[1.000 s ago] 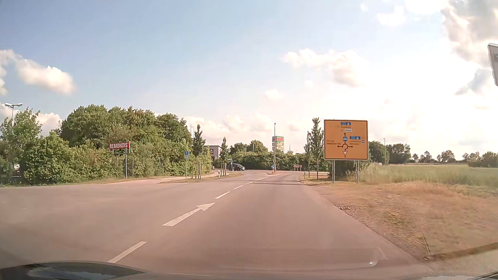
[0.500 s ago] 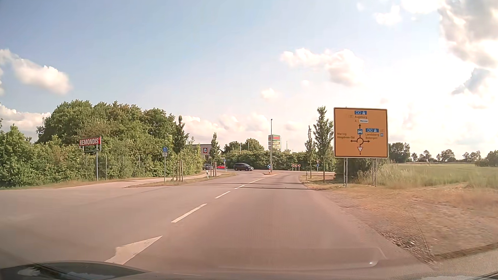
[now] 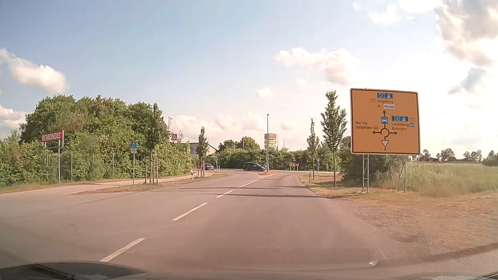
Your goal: Follow the waypoints while adhering to traffic rules and regulations
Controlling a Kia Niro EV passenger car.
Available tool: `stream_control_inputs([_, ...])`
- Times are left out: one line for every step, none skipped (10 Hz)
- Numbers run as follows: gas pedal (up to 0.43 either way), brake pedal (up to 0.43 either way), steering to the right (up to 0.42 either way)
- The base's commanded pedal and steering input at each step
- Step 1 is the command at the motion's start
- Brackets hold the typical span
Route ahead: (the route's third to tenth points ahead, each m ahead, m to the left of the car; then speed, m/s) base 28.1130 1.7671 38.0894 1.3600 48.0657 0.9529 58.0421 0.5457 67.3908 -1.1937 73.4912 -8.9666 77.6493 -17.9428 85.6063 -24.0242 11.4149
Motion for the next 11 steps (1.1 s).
stream_control_inputs([0.0, 0.091, 0.01])
stream_control_inputs([0.0, 0.104, 0.01])
stream_control_inputs([0.0, 0.11, 0.01])
stream_control_inputs([0.0, 0.11, 0.007])
stream_control_inputs([0.0, 0.11, 0.006])
stream_control_inputs([0.0, 0.11, 0.006])
stream_control_inputs([0.0, 0.11, 0.006])
stream_control_inputs([0.0, 0.11, 0.006])
stream_control_inputs([0.0, 0.116, 0.007])
stream_control_inputs([0.0, 0.128, 0.008])
stream_control_inputs([0.0, 0.152, 0.008])
